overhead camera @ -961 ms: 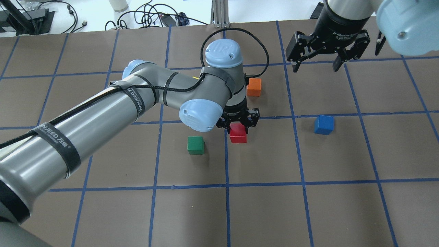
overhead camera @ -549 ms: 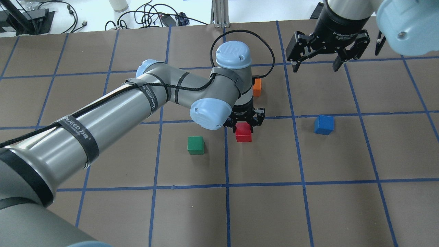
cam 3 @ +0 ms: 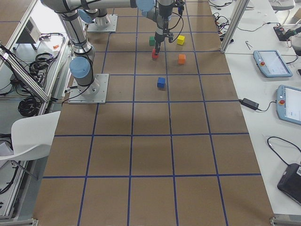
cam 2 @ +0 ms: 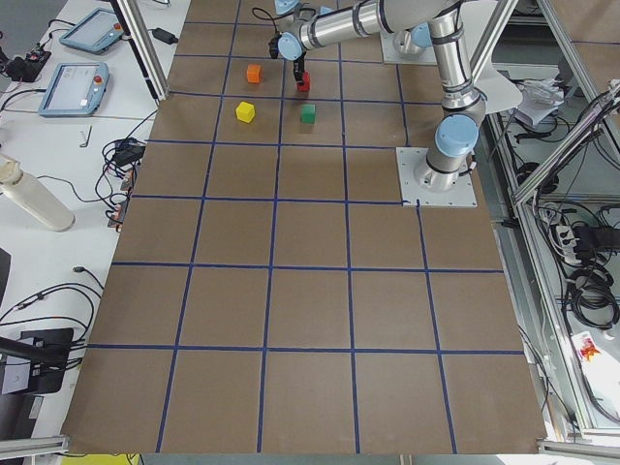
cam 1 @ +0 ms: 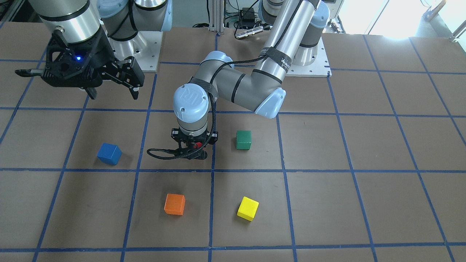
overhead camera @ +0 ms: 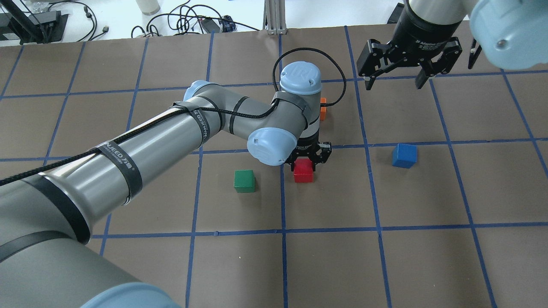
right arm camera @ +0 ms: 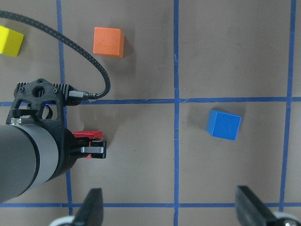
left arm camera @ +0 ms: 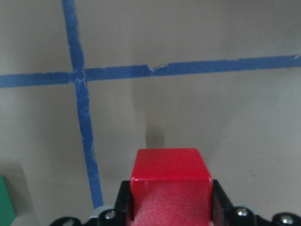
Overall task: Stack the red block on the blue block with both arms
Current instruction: 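Set the red cube down beside the green cube and open the left gripper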
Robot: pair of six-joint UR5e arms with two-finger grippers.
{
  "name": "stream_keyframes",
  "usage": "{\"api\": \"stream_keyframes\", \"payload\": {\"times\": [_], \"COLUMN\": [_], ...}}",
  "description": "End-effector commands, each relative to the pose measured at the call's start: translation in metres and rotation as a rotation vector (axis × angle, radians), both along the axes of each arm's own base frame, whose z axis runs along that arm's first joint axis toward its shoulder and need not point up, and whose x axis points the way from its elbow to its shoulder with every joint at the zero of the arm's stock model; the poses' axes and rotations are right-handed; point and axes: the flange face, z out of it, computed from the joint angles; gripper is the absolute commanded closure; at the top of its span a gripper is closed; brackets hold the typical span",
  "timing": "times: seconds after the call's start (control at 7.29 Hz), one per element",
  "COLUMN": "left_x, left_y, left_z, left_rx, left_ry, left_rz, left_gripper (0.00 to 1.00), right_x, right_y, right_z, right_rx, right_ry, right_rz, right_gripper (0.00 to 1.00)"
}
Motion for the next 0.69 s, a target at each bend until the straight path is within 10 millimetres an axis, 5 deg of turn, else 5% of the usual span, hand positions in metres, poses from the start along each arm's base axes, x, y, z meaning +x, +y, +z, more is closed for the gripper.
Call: {"api": "stream_keyframes", "payload": {"times": [0.0,0.27,0.55], "left_x": [0.000,0.012,0.068], "left_y": [0.001,-0.002,-0.023], "left_z": [0.005,0.030,0.069], "left_rx": [0.000,-0.026,-0.013], "left_ry": [-0.003,0.010,0.016], "left_rz": [-0.009,-0.003,0.017], "left_gripper": [0.00,0.00,0.00], "right_x": [0.000,0.000,0.000], "right_y": [0.000,0.000,0.001], "right_z": [0.000,0.000,-0.002], "right_rx": [0.000,0.000,0.006], "right_ry": [0.000,0.000,-0.001], "right_rz": [0.001,0.001,-0.001], "right_gripper": [0.00,0.00,0.00]}}
